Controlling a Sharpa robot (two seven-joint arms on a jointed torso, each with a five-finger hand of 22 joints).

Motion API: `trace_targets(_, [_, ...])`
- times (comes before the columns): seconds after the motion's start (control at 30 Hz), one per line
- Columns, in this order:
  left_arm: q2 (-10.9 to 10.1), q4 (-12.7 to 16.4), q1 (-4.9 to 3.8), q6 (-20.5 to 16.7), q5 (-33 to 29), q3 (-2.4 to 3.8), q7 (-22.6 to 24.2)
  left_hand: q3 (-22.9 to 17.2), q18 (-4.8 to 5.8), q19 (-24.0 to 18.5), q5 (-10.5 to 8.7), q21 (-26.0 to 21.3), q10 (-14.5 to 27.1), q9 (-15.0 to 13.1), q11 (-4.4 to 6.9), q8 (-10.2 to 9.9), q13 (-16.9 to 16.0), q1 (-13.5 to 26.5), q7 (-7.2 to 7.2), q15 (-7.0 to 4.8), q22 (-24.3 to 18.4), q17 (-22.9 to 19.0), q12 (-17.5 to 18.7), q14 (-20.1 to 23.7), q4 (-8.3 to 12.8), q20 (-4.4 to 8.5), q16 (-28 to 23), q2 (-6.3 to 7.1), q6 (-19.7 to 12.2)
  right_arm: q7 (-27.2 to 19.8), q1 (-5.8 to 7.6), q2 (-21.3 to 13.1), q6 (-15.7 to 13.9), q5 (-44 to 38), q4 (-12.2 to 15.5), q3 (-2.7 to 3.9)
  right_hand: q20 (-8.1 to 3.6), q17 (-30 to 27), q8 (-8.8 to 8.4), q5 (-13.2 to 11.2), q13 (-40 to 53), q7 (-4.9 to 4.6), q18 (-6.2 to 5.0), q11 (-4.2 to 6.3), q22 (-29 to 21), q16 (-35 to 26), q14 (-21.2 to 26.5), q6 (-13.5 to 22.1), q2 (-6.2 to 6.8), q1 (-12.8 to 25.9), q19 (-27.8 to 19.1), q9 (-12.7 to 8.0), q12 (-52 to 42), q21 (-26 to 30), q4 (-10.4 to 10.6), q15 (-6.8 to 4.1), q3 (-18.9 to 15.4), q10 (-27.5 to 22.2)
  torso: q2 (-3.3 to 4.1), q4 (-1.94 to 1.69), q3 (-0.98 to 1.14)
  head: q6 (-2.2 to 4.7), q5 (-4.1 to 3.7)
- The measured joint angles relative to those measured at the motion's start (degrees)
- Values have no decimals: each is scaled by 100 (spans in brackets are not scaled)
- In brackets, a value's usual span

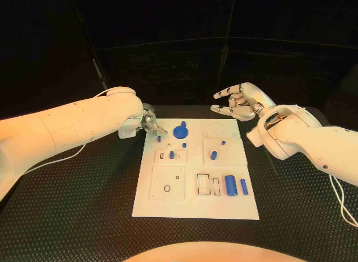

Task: Assemble the parts on the task board

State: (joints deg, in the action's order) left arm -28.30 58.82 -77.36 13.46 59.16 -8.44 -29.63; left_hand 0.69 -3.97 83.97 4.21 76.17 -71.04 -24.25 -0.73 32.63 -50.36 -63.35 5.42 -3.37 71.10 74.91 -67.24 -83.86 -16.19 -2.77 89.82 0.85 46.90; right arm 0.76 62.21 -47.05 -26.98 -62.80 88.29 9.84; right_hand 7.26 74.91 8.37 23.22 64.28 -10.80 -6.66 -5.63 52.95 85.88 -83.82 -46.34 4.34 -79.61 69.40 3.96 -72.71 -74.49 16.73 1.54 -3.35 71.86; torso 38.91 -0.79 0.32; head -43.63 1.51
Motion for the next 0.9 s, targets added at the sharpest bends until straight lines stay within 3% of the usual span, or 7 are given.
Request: trace_targets(0.9, [110, -129, 76, 253, 43, 2, -5, 110, 0, 0, 0, 0, 0, 101, 0, 0, 19, -205, -52, 0, 30, 0, 0, 0, 78, 0, 0, -205, 202, -4, 0, 29, 6, 1, -24, 0, 0, -1, 23, 0, 8, 0, 0, 0, -6, 0, 0, 0, 0, 0, 0, 0, 0, 0, 0, 0, 0, 0, -2, -5, 3, -51, -14])
